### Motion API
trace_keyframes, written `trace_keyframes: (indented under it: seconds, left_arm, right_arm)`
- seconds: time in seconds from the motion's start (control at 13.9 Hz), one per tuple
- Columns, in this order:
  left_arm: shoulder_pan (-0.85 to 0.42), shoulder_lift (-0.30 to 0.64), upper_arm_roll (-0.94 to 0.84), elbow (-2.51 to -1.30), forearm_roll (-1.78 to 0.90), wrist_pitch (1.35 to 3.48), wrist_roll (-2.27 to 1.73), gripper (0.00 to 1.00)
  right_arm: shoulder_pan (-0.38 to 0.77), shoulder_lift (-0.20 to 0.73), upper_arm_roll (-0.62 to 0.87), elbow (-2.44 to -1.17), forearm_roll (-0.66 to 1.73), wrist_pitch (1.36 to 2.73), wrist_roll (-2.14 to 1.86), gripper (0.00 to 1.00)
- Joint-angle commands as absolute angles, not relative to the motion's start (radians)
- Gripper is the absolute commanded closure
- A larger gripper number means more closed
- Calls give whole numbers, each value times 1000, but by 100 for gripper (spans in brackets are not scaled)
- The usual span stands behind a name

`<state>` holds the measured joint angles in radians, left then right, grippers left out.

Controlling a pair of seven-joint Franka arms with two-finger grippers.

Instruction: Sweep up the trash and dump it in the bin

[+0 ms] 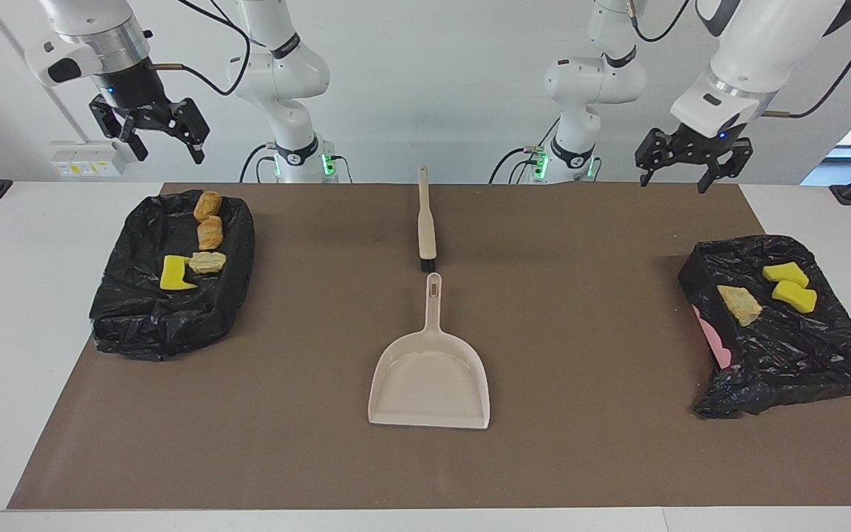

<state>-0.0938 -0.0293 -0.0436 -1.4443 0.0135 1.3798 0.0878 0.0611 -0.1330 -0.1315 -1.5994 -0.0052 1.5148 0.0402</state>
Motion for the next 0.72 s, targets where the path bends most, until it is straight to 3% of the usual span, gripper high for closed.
trace_keyframes:
  seconds: [0.0, 0.65]
  left_arm:
    - [-63, 29, -51, -1365, -11, 1344, 100, 0]
    - [-55, -25, -58, -1430, -2, 1351, 89, 0]
  right_arm:
    - [49, -137, -123, -1605, 6, 1535, 40, 0]
    - [49, -138, -124, -1603, 5, 1532, 40, 0]
